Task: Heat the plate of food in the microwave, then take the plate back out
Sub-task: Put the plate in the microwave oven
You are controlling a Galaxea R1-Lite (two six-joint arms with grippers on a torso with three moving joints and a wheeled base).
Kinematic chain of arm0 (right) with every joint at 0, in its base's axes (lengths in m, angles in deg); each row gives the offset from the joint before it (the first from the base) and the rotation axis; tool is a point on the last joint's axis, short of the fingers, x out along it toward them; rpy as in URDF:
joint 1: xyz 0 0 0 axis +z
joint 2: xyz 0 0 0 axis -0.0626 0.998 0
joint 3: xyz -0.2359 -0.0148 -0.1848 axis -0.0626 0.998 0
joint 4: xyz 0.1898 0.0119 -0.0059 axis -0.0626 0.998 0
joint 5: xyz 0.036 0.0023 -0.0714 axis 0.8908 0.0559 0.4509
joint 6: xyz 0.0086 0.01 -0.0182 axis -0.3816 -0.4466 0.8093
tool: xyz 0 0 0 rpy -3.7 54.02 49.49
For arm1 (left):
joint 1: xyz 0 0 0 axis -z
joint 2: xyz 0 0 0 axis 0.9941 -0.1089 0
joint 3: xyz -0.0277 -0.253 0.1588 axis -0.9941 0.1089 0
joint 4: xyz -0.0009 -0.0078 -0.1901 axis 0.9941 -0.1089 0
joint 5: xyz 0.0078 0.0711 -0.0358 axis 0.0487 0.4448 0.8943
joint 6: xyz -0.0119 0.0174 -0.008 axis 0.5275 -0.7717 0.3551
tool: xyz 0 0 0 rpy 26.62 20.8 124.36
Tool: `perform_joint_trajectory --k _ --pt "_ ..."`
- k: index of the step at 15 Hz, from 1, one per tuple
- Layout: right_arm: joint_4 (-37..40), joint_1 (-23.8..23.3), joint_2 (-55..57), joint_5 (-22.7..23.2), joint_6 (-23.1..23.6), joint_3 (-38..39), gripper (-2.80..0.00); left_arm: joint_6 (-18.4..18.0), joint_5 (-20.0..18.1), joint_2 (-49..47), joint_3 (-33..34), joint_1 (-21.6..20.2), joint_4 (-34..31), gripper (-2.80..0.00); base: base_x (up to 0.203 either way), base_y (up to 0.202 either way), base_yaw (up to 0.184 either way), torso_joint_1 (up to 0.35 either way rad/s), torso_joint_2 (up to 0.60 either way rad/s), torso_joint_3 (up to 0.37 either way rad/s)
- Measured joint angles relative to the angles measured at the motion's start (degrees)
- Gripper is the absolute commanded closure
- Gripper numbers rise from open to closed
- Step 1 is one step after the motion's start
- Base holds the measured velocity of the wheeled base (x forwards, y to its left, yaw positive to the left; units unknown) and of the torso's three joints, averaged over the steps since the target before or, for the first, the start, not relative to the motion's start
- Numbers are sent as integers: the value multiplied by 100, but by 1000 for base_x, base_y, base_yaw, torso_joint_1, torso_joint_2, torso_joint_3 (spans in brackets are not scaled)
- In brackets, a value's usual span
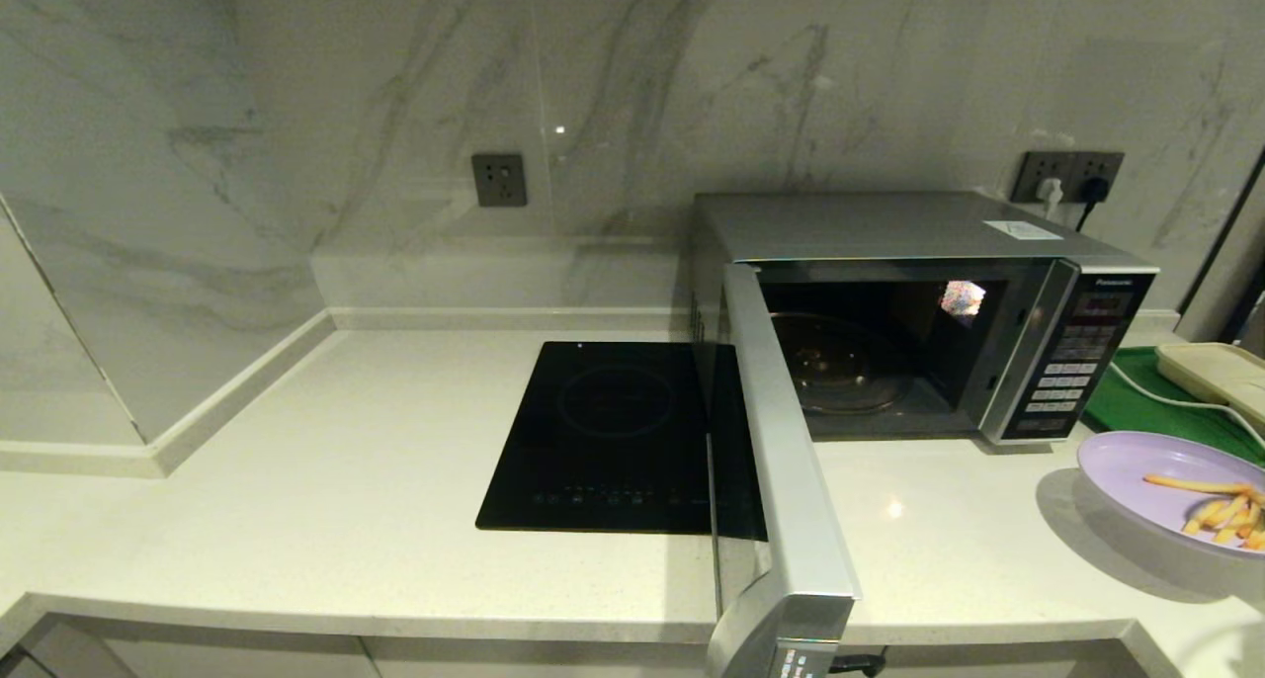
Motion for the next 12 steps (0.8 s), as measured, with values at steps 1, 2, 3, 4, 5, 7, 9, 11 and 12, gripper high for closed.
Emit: perform_joint_trajectory --k 1,2,3,4,5,7,9,11,12 --pt "31 94 -93 0 45 89 0 0 -1 0 0 0 0 0 0 0 0 0 0 0" --pt "41 221 -174 0 51 152 0 0 -1 0 0 0 2 0 0 0 0 0 0 0" --pt "46 355 -239 2 56 192 0 -1 -1 0 0 0 0 0 0 0 0 0 0 0" --pt "52 488 -291 -4 54 214 0 2 -1 0 0 0 2 0 0 0 0 0 0 0" --pt "59 611 -340 2 48 233 0 -1 -3 0 0 0 2 0 0 0 0 0 0 0" --pt "80 825 -422 2 32 268 0 0 -3 0 0 0 2 0 0 0 0 0 0 0" --pt "87 1042 -503 -2 12 313 0 2 -3 0 0 0 0 0 0 0 0 0 0 0" --pt "87 1272 -577 1 -6 344 0 2 -1 0 0 0 2 0 0 0 0 0 0 0" --pt "84 1390 -606 2 -19 349 0 2 -1 0 0 0 2 0 0 0 0 0 0 0"
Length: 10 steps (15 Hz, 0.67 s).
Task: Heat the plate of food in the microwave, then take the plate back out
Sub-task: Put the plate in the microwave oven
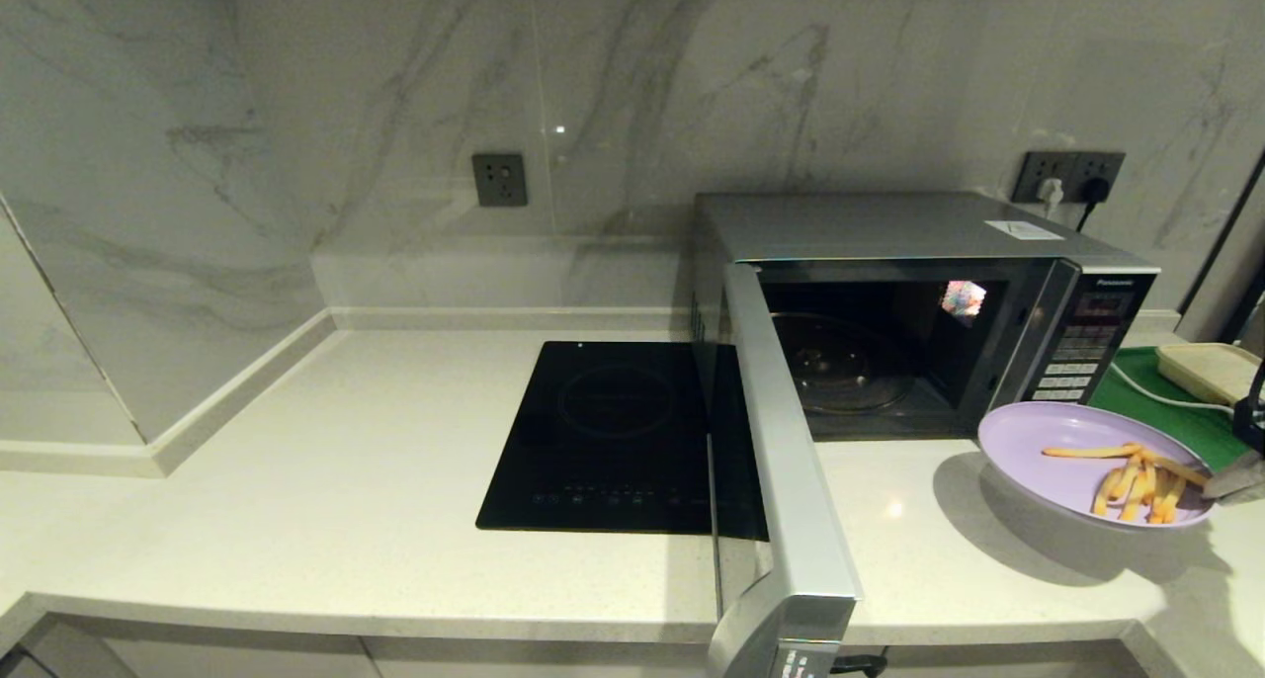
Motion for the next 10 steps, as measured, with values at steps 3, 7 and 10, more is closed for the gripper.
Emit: perform_joint_trajectory --k 3,7,10 --pt "-4 346 -51 0 -73 0 0 -2 0 0 0 0 0 0 0 0 0 0 0 0" --pt "-10 897 -128 9 -101 41 0 0 0 0 0 0 0 0 0 0 0 0 0 0" --pt "-52 1208 -137 6 -122 -11 0 1 -1 0 0 0 -1 0 0 0 0 0 0 0"
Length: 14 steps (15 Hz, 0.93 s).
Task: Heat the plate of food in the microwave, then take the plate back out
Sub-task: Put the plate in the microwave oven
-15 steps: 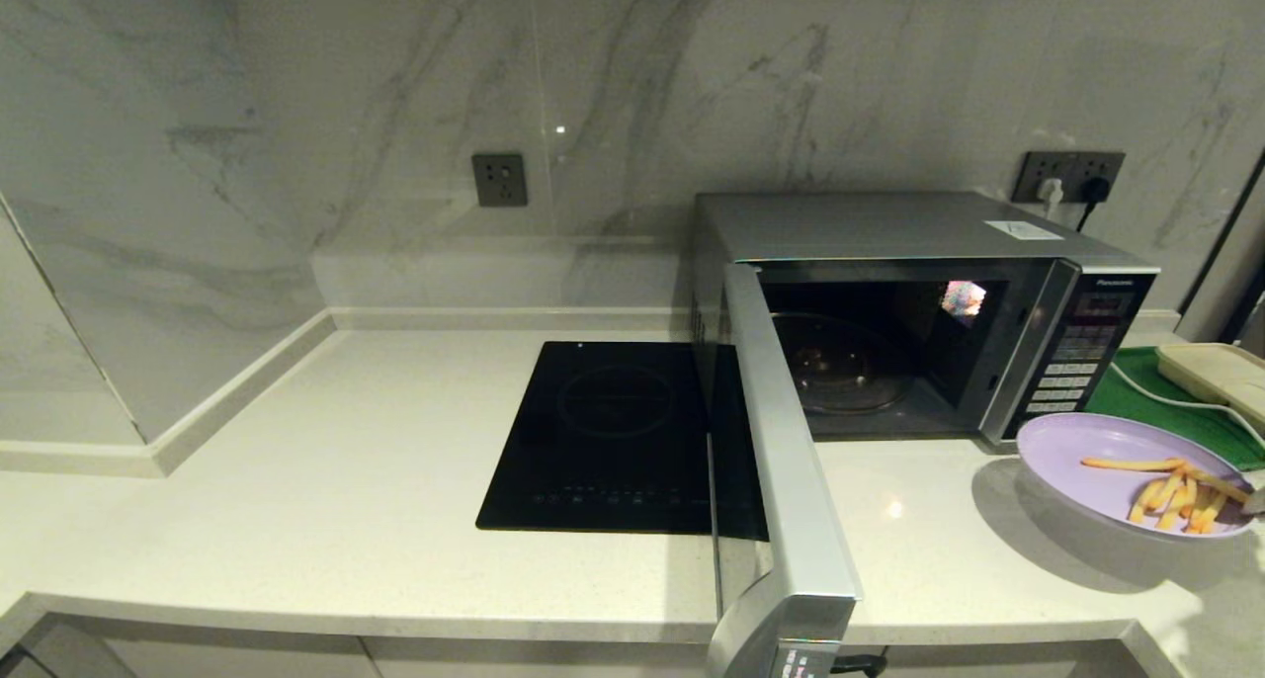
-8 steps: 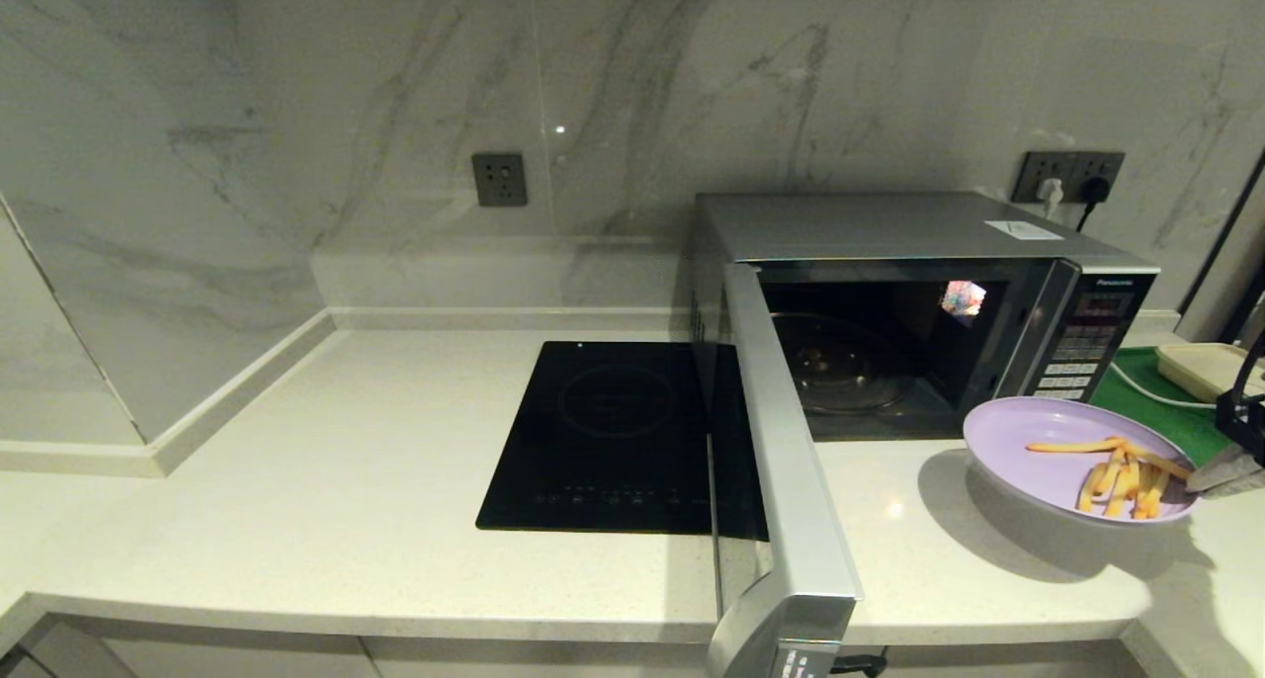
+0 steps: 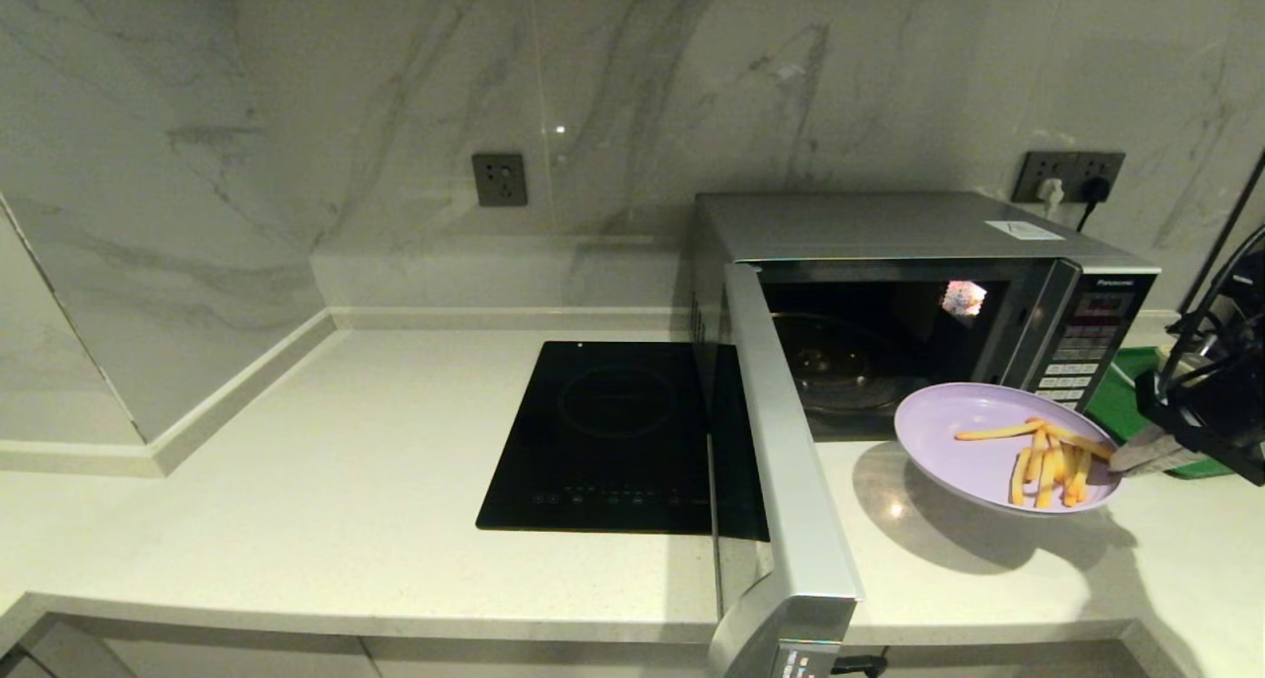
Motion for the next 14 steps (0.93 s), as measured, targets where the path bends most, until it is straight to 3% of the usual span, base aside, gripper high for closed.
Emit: perform_joint_trajectory --k 5,14 --pt "-17 359 173 3 -109 -226 0 -3 -2 0 0 0 -2 0 0 0 0 0 0 0" --pt "-22 1444 483 -24 -2021 -952 0 0 -2 0 0 0 1 0 0 0 0 0 0 0"
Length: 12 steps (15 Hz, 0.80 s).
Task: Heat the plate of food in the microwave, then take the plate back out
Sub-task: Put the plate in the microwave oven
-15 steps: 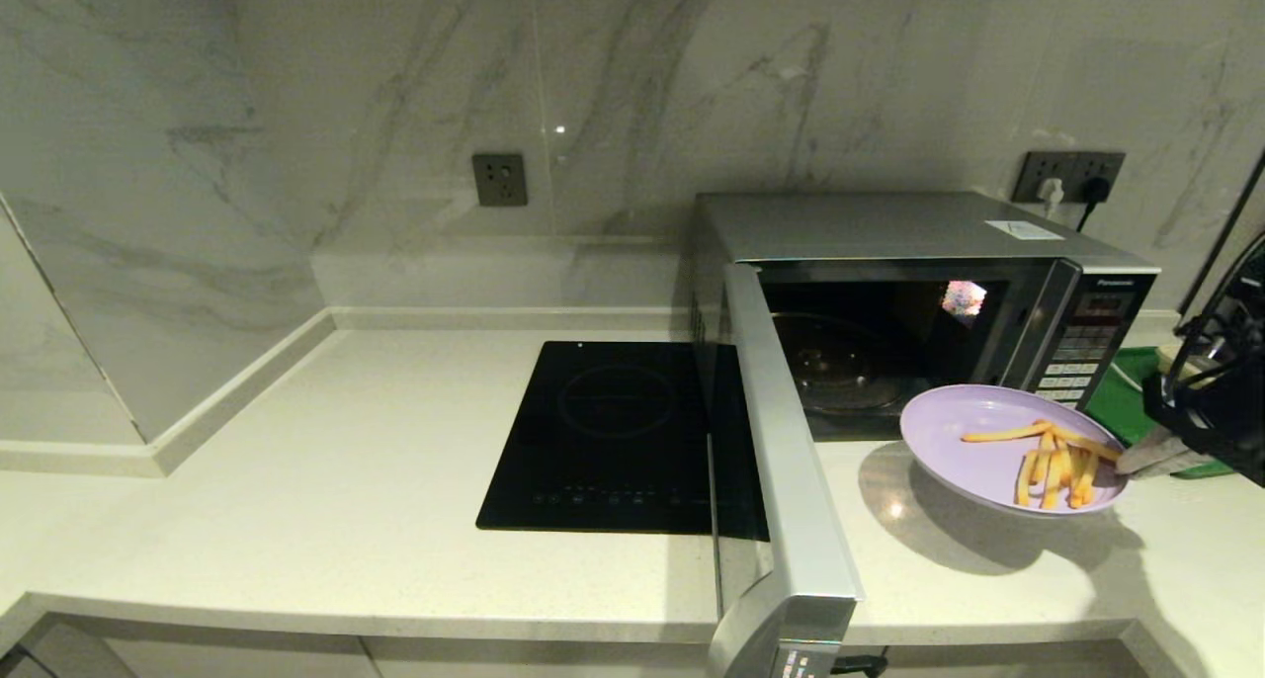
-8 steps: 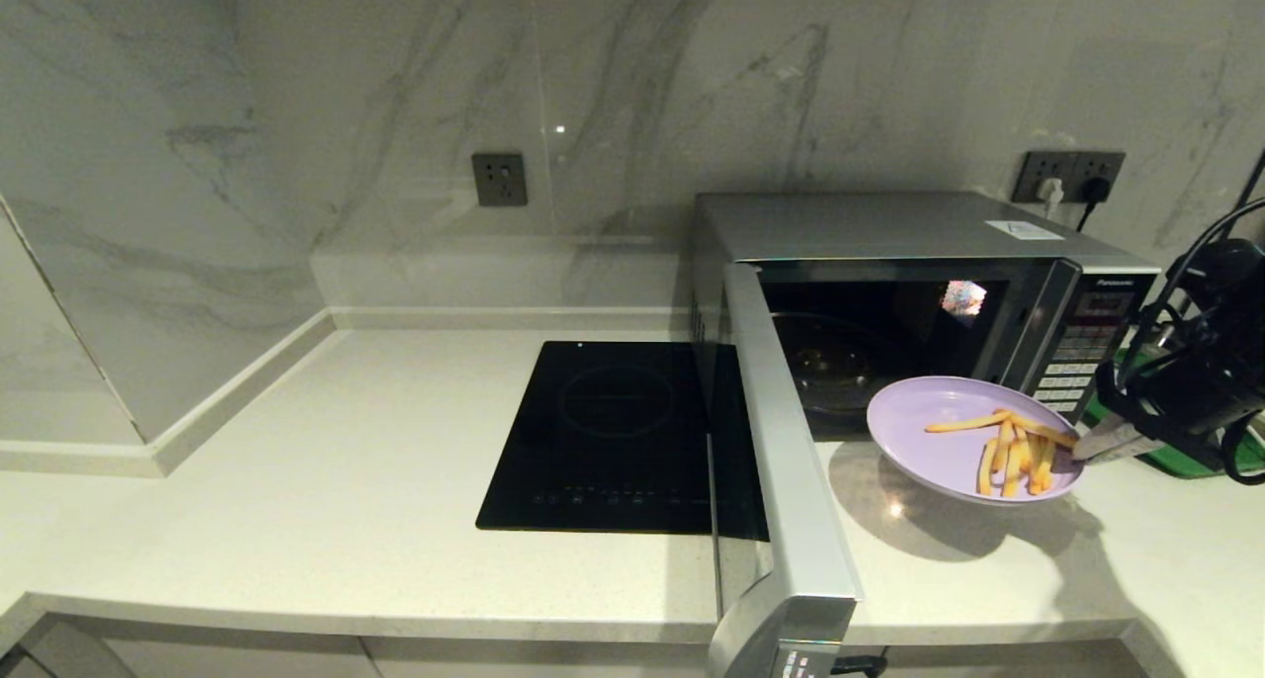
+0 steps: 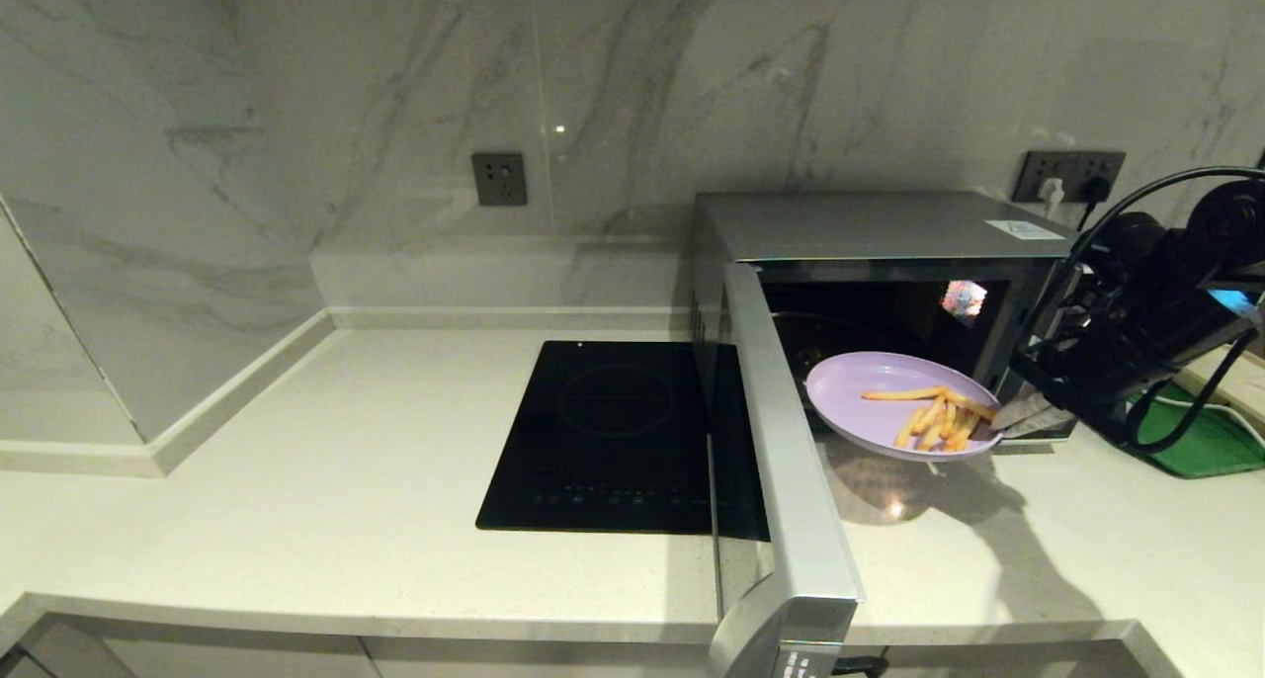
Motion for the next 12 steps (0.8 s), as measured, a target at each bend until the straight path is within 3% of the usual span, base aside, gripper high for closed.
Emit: perform_joint_trajectory --k 4,7,12 --pt "-28 382 107 -13 -1004 -250 0 -1 -1 0 0 2 0 0 0 0 0 0 0 0" --pt "-463 547 201 -14 -1673 -341 0 -1 2 0 0 2 -2 0 0 0 0 0 0 0" --pt "-1059 610 402 -22 -2330 -357 0 -1 0 0 0 0 -2 0 0 0 0 0 0 0"
